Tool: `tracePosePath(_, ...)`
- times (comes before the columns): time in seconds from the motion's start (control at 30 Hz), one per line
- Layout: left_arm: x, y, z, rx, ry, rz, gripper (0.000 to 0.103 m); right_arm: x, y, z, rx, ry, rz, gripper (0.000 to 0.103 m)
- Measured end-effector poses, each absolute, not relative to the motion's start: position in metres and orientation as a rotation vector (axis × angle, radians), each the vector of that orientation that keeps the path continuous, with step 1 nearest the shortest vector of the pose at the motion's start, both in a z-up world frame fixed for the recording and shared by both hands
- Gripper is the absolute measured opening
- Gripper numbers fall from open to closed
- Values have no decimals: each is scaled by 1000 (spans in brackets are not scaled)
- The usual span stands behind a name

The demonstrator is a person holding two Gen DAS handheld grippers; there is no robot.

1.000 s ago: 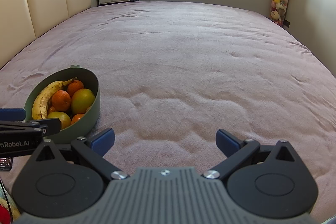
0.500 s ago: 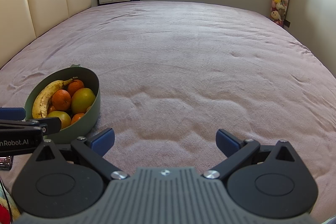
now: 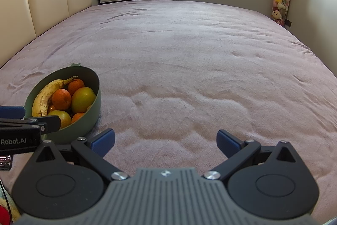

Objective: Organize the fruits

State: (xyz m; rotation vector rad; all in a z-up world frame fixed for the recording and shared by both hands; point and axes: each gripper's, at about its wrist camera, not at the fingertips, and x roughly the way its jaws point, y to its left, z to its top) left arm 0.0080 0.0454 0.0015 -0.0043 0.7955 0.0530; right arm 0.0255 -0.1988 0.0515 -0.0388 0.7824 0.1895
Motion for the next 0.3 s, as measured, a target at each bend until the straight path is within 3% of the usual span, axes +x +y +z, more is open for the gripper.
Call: tracePosePath(0.3, 8, 46, 3, -14, 792, 57, 97, 26, -199, 49, -41, 790, 192, 99)
